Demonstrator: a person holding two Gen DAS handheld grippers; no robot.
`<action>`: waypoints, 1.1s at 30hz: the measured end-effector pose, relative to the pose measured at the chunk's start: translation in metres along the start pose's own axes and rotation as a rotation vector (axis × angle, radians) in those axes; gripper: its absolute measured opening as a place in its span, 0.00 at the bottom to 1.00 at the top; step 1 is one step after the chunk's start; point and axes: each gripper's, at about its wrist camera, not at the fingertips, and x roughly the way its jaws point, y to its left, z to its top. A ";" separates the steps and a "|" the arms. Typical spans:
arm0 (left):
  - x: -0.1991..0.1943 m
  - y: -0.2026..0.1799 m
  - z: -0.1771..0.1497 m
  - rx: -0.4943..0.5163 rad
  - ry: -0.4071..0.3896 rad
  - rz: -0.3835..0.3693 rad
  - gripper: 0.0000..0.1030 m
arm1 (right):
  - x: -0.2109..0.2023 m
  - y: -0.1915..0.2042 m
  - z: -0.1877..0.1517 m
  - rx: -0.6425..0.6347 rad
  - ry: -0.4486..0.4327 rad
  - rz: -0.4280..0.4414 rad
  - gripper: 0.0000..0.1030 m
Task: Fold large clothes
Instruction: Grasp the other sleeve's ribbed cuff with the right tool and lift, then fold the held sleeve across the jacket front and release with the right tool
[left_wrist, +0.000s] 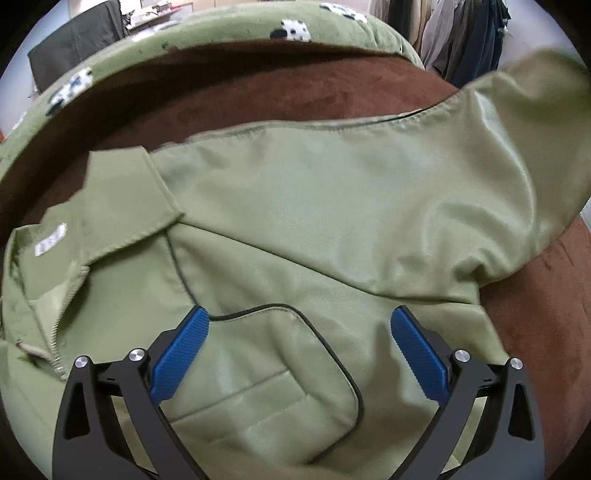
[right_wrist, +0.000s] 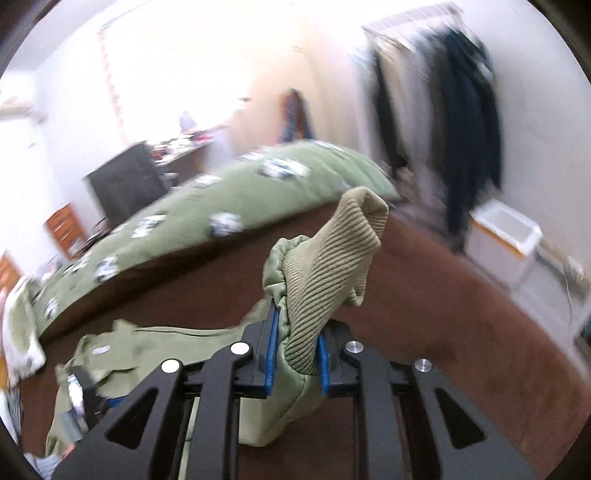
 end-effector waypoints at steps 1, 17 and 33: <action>-0.008 0.001 -0.002 -0.006 -0.011 0.000 0.94 | -0.008 0.023 0.005 -0.044 -0.010 0.023 0.18; -0.231 0.153 -0.142 -0.170 -0.117 0.256 0.94 | 0.002 0.371 -0.090 -0.427 0.168 0.410 0.18; -0.286 0.280 -0.282 -0.414 -0.025 0.441 0.94 | 0.042 0.501 -0.287 -0.661 0.440 0.447 0.82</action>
